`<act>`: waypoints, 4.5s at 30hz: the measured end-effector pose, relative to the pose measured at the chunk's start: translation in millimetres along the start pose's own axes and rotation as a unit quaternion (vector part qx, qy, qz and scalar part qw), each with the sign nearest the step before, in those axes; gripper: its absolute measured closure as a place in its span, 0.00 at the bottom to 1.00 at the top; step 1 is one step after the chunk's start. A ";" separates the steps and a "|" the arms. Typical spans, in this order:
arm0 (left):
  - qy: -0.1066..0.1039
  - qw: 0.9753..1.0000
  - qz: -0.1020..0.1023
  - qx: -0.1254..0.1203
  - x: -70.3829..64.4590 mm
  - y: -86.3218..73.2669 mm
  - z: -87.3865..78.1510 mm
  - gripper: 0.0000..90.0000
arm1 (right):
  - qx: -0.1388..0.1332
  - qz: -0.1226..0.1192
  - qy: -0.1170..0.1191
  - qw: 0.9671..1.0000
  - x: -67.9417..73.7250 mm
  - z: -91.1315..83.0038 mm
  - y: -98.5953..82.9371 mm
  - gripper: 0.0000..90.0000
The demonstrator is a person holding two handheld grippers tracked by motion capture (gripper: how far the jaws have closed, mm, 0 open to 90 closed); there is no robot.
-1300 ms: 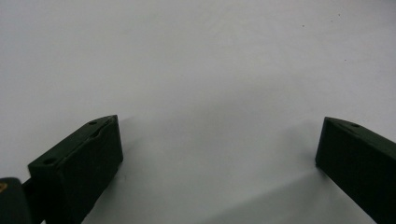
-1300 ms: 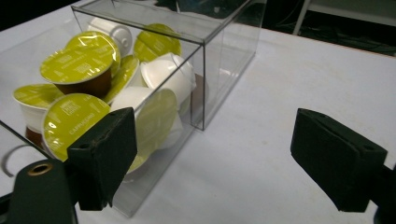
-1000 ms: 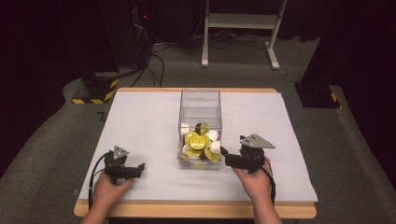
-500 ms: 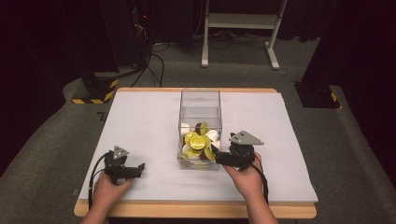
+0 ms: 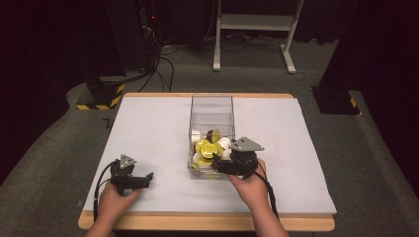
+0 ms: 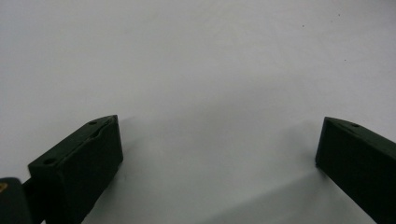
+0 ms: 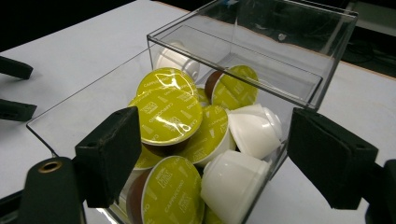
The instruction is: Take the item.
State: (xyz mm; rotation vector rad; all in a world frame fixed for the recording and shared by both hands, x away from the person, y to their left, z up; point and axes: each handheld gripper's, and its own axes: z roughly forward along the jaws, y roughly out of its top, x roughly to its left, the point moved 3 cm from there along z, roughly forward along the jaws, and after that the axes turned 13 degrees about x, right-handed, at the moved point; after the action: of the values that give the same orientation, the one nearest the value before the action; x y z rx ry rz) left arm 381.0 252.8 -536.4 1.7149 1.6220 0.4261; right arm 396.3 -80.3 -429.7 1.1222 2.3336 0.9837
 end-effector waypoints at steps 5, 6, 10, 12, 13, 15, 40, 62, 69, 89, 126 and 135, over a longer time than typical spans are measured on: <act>0.000 1.000 0.001 0.001 0.2 -0.1 -0.1 0.01 | 0.004 -0.008 0.003 1.000 5.2 4.5 3.7 0.23; 0.001 1.000 0.004 0.002 0.5 -0.1 -0.2 0.01 | 0.004 -0.010 0.005 1.000 6.1 5.1 4.4 0.23; 0.000 1.000 -0.001 -0.001 -0.1 0.0 0.1 0.01 | 0.007 -0.018 0.009 1.000 11.1 8.8 8.4 0.25; 0.000 1.000 -0.001 0.000 -0.1 0.0 0.1 0.01 | 0.011 -0.019 0.011 1.000 13.0 10.8 9.8 0.26; 0.000 1.000 0.001 0.001 0.2 0.0 -0.1 0.01 | 0.011 -0.023 0.013 1.000 13.6 12.3 10.8 0.26; 0.001 1.000 0.003 0.001 0.4 0.0 -0.2 0.01 | 0.016 -0.025 0.017 0.999 15.7 14.9 12.3 0.27; 0.000 1.000 0.002 0.001 0.3 0.0 -0.1 0.01 | 0.063 -0.041 0.017 0.997 25.3 38.4 17.1 0.34; 0.000 1.000 0.003 0.001 0.4 -0.1 -0.2 0.01 | 0.056 -0.051 0.013 0.997 25.3 32.2 16.8 0.42; 0.001 1.000 0.003 0.001 0.4 -0.1 -0.2 0.01 | 0.041 -0.046 0.014 0.998 26.1 26.4 12.5 0.42; 0.001 1.000 0.003 0.001 0.4 -0.1 -0.2 0.01 | 0.001 -0.033 0.023 0.999 22.6 14.6 11.7 0.42; 0.001 1.000 0.006 0.002 0.3 -0.5 -0.6 0.01 | -0.014 -0.025 0.022 0.999 16.4 -1.5 10.3 0.42; 0.001 1.000 0.006 0.003 0.4 -0.5 -0.6 0.01 | -0.015 -0.026 0.018 0.999 14.1 -4.9 8.8 0.42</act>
State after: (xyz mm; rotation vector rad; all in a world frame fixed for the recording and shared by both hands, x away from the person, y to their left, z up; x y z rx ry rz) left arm 380.2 253.3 -536.4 1.7286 1.6173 0.4295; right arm 389.4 -67.4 -420.4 1.0347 2.3556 1.0249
